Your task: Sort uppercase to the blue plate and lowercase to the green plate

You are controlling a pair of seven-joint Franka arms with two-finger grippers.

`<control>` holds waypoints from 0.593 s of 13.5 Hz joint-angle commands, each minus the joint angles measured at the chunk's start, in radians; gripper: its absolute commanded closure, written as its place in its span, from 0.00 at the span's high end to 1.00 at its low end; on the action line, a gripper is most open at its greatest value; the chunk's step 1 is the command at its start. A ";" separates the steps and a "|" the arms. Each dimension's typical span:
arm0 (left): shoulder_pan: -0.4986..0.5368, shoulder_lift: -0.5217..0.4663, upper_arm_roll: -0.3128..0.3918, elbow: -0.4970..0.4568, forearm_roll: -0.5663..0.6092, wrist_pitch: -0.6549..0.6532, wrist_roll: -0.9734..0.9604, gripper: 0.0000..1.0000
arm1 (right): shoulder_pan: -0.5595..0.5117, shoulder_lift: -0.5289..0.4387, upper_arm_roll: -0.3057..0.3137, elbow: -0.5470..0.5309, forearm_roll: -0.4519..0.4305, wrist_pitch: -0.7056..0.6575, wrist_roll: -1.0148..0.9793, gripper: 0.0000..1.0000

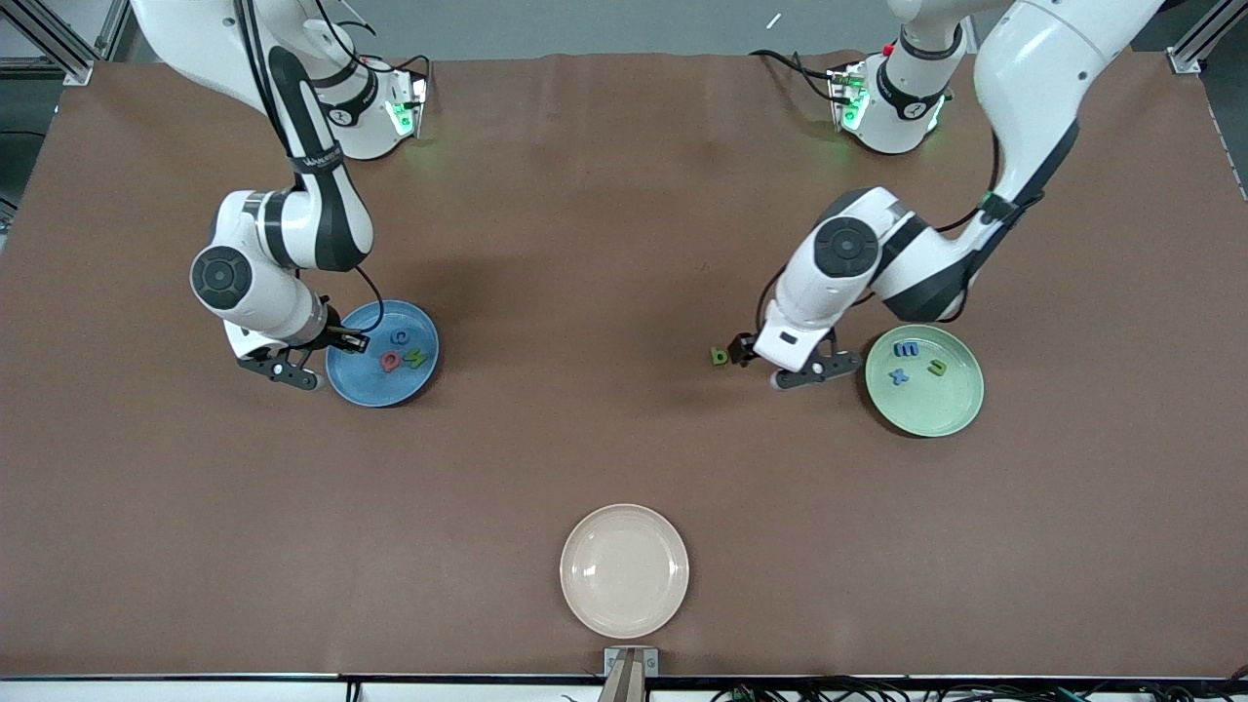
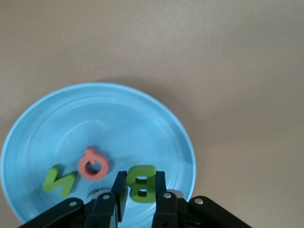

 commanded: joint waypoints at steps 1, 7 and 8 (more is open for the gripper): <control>-0.107 0.078 0.075 0.089 0.016 -0.016 -0.070 0.99 | -0.009 0.040 0.009 -0.010 0.008 0.058 -0.019 0.02; -0.260 0.139 0.192 0.178 0.013 -0.011 -0.086 0.67 | 0.002 0.066 0.032 -0.008 0.028 0.057 -0.016 0.02; -0.260 0.145 0.192 0.180 0.013 -0.013 -0.086 0.63 | 0.003 0.066 0.034 -0.010 0.042 0.056 -0.016 0.02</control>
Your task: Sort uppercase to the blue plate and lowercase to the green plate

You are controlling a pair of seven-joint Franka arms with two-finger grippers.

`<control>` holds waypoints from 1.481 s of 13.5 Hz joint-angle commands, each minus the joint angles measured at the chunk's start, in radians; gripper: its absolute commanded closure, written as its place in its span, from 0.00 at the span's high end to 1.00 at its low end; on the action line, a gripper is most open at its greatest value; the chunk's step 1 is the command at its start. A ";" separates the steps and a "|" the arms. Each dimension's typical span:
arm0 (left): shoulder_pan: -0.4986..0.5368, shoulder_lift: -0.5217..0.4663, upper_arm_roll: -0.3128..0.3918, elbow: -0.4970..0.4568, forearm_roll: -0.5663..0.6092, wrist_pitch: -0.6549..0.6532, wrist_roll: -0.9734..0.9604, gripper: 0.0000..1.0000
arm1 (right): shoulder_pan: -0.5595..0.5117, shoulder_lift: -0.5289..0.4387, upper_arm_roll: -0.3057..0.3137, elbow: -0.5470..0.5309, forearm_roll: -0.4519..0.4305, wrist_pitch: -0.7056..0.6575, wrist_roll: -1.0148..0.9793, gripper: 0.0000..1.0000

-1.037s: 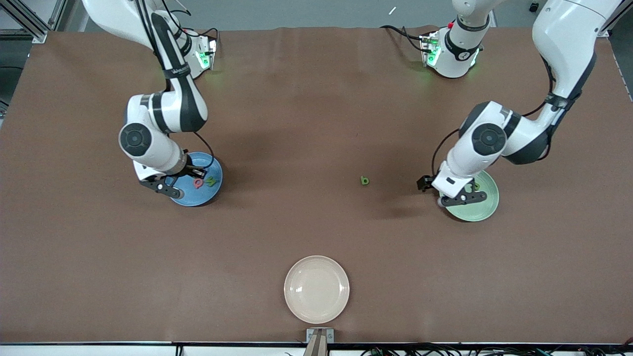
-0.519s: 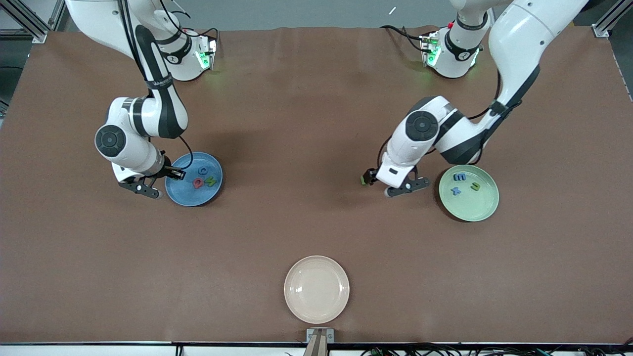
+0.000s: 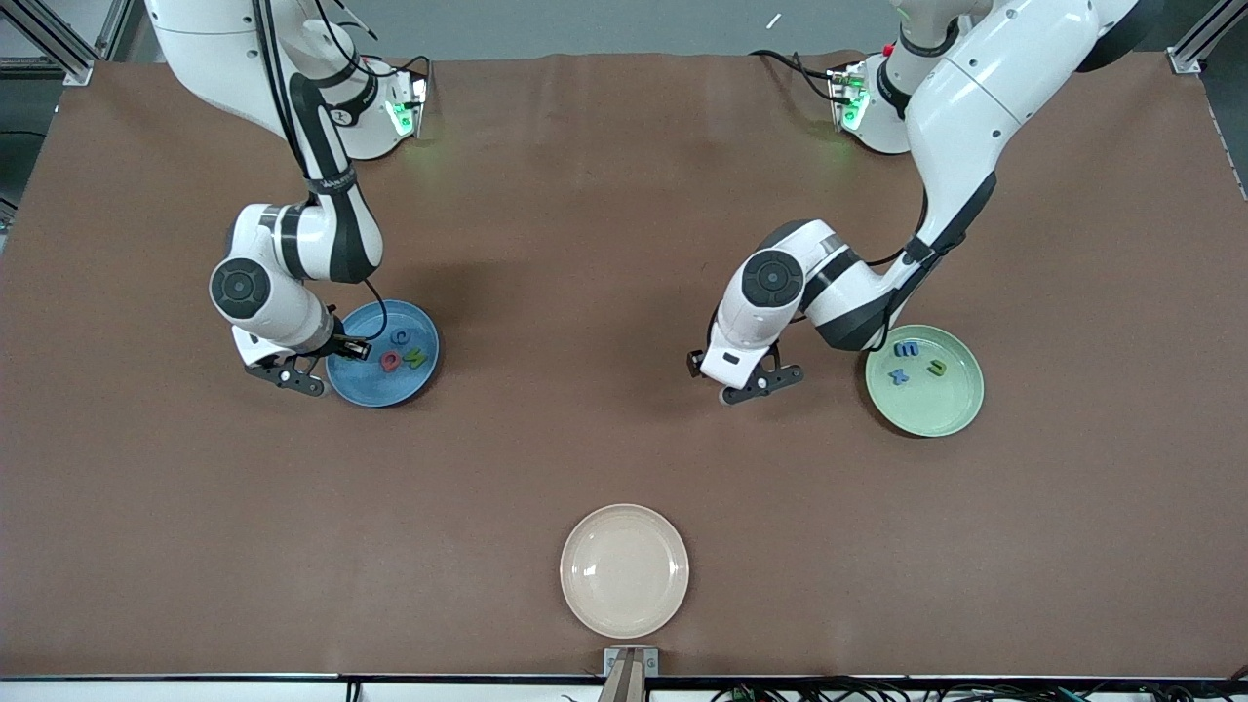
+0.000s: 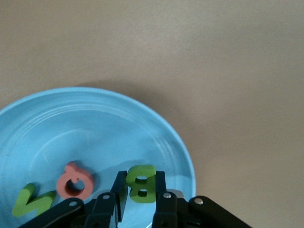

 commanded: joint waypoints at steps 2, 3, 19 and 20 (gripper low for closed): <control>-0.013 0.028 0.008 0.026 0.016 -0.014 -0.019 0.62 | 0.005 -0.003 0.037 -0.007 0.065 0.007 -0.010 0.02; -0.013 0.034 0.008 0.021 0.016 -0.014 -0.019 0.62 | 0.006 0.002 0.042 -0.007 0.083 0.007 -0.012 0.02; -0.021 0.036 0.008 -0.017 0.016 -0.014 -0.022 0.50 | -0.010 -0.015 0.031 0.098 0.076 -0.185 -0.027 1.00; -0.021 0.036 0.008 -0.017 0.016 -0.014 -0.022 0.50 | -0.015 -0.015 0.007 0.159 0.074 -0.280 -0.056 1.00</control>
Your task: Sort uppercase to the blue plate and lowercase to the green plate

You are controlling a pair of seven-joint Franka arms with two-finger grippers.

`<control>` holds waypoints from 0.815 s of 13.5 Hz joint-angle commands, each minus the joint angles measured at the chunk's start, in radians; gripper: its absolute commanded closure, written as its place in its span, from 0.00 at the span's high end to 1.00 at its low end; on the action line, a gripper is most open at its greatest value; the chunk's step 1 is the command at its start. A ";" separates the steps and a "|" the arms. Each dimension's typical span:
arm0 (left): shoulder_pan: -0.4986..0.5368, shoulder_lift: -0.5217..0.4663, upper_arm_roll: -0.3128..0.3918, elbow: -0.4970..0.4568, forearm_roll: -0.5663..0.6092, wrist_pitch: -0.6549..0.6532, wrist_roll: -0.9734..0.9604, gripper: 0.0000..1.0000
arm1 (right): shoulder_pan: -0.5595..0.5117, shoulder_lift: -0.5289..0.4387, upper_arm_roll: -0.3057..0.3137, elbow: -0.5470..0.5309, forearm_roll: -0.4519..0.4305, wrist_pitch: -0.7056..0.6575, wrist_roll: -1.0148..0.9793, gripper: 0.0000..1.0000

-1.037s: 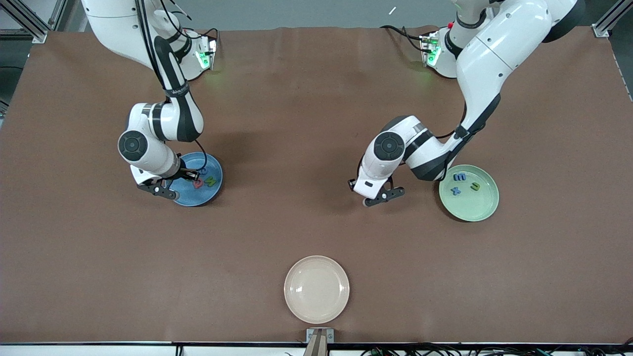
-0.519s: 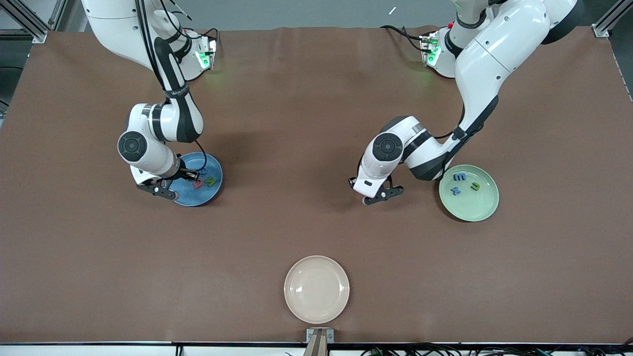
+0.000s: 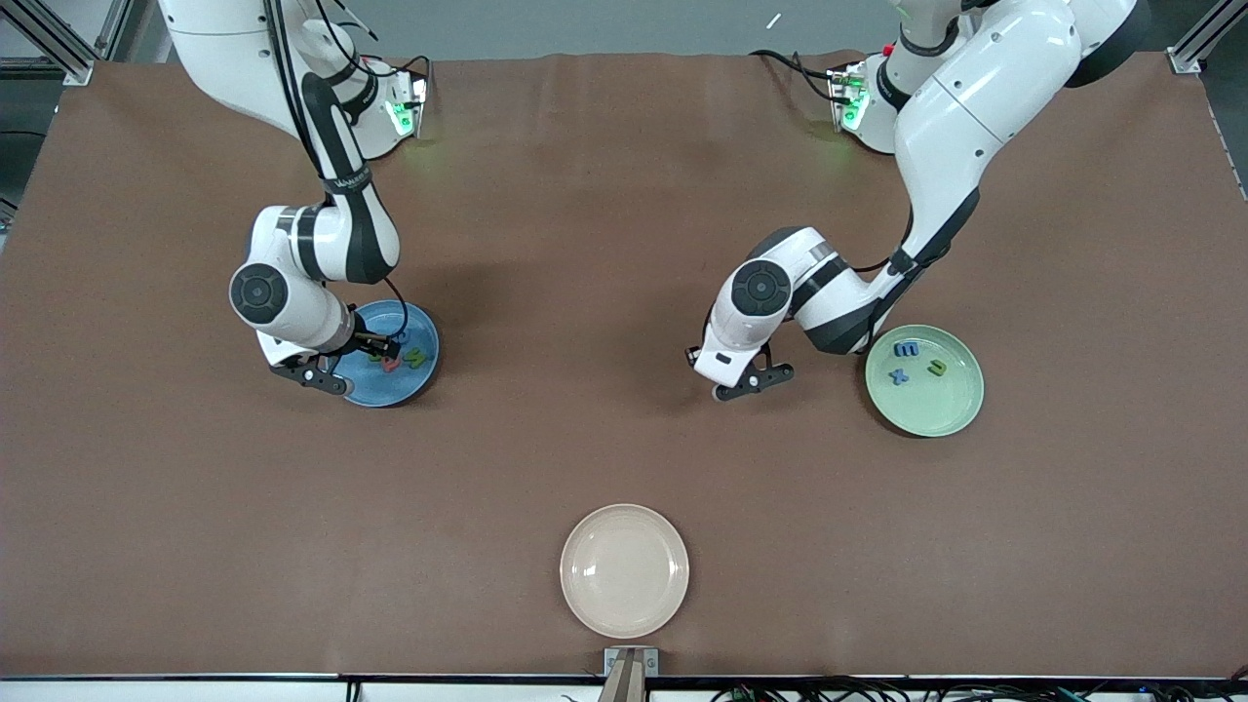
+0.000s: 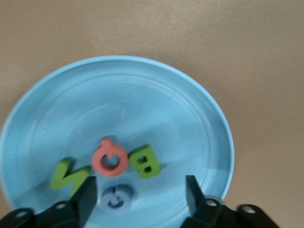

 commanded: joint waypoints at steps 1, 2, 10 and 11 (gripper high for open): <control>-0.009 -0.003 0.003 -0.001 0.016 -0.008 -0.022 0.49 | -0.014 -0.022 -0.067 0.161 0.007 -0.243 -0.086 1.00; -0.009 -0.003 0.003 -0.004 0.016 -0.008 -0.022 0.48 | -0.015 -0.022 -0.108 0.235 0.001 -0.349 -0.129 1.00; -0.015 0.004 0.003 -0.006 0.016 -0.008 -0.023 0.30 | -0.017 -0.031 -0.323 0.649 -0.108 -0.853 -0.344 1.00; -0.015 0.004 0.003 -0.006 0.017 -0.008 -0.022 0.26 | -0.020 -0.031 -0.347 0.683 -0.108 -0.871 -0.381 1.00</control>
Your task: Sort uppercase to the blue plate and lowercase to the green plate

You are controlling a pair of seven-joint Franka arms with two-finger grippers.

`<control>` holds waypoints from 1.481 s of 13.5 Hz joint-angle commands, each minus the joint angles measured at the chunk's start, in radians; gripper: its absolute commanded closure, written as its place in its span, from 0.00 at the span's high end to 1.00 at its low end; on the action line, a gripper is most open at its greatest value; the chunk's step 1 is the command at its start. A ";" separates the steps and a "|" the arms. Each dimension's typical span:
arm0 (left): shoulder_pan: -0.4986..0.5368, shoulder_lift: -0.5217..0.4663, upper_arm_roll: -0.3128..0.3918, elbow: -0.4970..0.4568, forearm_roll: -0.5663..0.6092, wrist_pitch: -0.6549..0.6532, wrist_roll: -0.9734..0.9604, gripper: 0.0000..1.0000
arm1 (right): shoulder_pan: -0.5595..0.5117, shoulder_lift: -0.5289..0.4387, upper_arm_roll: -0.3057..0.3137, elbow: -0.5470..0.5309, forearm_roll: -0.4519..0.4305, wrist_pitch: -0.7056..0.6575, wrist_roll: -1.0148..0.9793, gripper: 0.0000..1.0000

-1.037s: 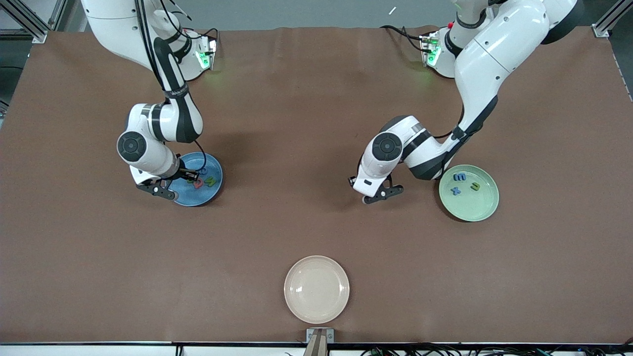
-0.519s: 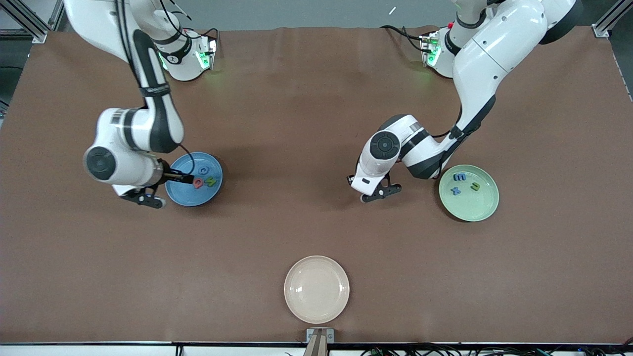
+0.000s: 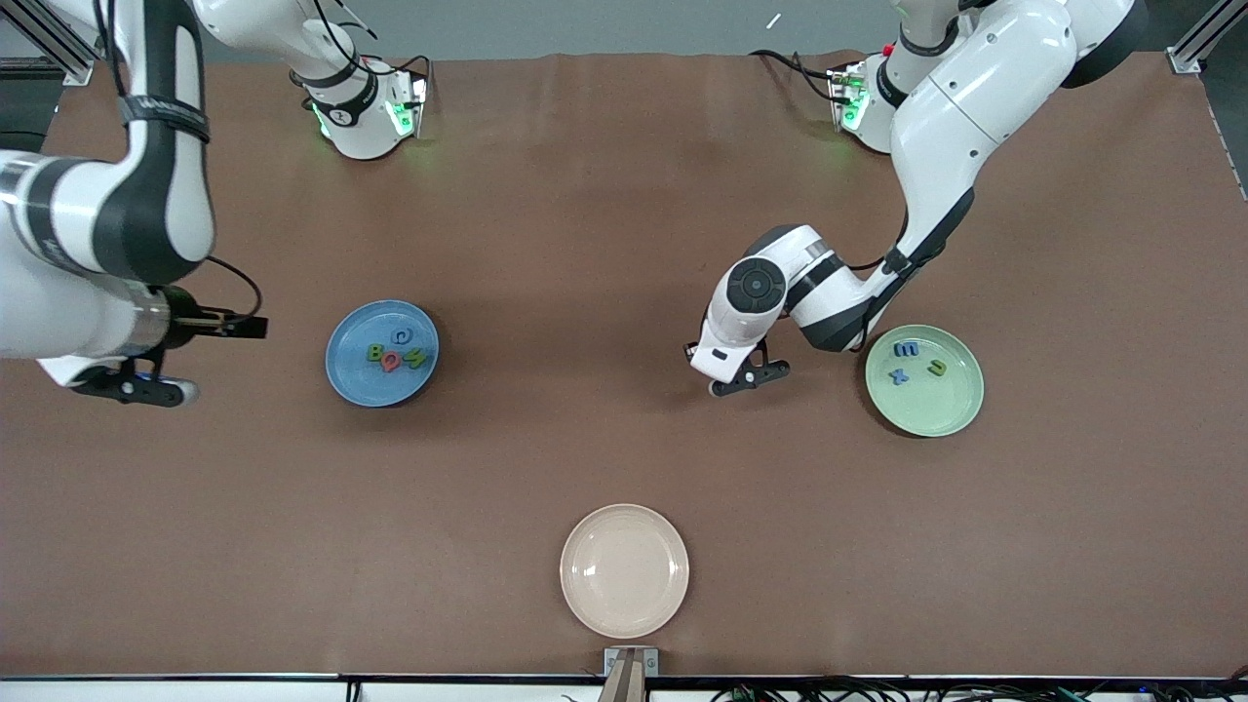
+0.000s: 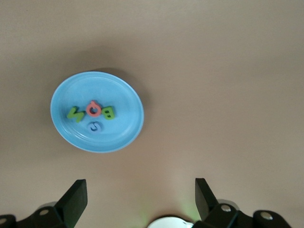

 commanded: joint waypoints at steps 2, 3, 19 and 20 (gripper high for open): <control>-0.010 -0.001 0.004 0.006 0.018 -0.010 -0.022 0.14 | -0.007 -0.008 -0.086 0.108 -0.005 -0.066 -0.117 1.00; -0.008 -0.004 0.004 0.008 0.016 -0.015 -0.023 0.10 | -0.009 -0.015 -0.099 0.129 -0.004 -0.097 -0.120 1.00; 0.562 -0.199 -0.191 0.028 -0.041 -0.305 0.495 0.09 | -0.612 -0.096 0.692 0.263 -0.126 -0.112 0.037 1.00; 0.582 -0.183 -0.188 0.031 -0.030 -0.305 0.518 0.09 | -0.662 -0.108 0.756 0.255 -0.154 -0.111 0.038 1.00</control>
